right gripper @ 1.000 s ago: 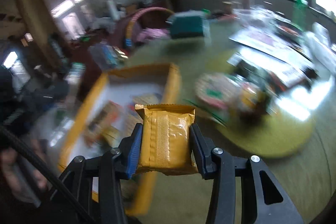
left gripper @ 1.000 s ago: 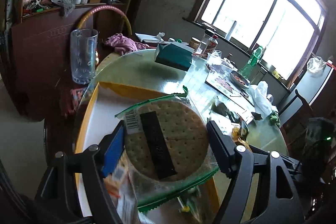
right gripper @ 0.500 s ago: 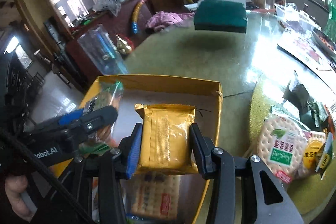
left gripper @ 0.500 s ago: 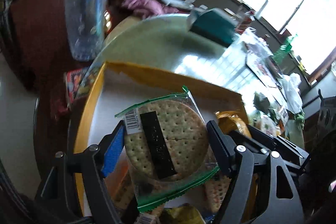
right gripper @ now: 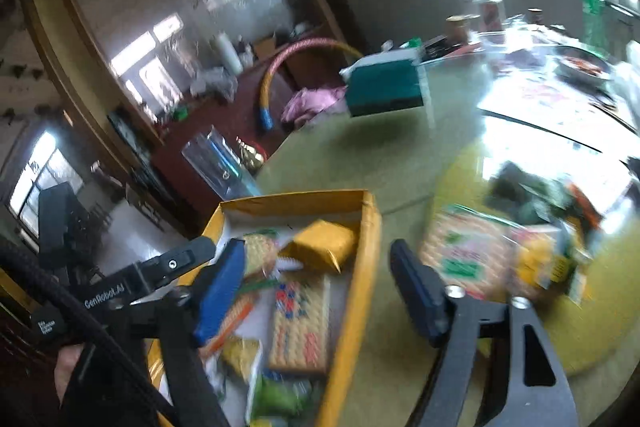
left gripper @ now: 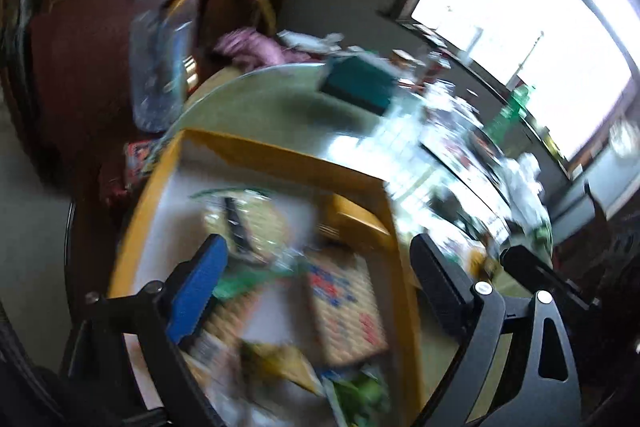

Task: Organize snacks
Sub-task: 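Open both tools to release the gold pack and round cracker pack into the tray, then grasp the green pea bag with the right tool while the left tool grasps the green-label round cracker pack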

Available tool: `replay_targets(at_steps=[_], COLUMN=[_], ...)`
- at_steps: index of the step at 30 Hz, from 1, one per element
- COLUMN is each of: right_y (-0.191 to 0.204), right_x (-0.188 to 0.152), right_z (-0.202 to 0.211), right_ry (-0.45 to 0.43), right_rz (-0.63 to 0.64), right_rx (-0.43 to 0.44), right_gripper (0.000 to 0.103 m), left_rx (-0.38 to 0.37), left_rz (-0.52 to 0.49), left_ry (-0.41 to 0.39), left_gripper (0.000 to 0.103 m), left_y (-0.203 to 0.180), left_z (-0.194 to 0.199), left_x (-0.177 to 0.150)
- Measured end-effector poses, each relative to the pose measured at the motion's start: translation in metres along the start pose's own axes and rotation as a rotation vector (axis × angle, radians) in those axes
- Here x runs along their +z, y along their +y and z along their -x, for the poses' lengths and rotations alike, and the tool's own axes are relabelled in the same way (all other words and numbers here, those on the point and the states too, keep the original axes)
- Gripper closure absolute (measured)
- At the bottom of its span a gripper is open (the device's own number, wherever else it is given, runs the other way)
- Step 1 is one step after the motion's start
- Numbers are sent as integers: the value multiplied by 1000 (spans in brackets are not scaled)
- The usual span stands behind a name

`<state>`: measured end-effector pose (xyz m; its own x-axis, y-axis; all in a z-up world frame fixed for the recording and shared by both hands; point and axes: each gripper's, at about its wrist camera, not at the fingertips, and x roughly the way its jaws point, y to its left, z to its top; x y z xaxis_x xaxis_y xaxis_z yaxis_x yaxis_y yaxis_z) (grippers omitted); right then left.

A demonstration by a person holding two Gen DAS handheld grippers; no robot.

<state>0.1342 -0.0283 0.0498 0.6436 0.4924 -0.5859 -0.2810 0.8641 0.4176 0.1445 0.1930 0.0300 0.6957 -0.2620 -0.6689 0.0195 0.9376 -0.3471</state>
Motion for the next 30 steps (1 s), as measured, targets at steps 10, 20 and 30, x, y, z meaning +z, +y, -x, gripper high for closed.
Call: replay_targets(at_steps=[10,20,30], right_y=[-108,-142,-151], right_x=[-40,-17,10], right_z=[94,59,-10], right_ry=[-28,56,151], right_rz=[-116,-104,20], right_rx=[-69,-86,-122], right_gripper=[22,27,29], left_rx=[-140,-132,-117], left_rz=[-108,-175,-158], left_ry=[37,84,84], left_gripper=[11,11,11], left_y=[-109,-133,-117], left_z=[4,-12,-16], left_x=[-53,-60,-54])
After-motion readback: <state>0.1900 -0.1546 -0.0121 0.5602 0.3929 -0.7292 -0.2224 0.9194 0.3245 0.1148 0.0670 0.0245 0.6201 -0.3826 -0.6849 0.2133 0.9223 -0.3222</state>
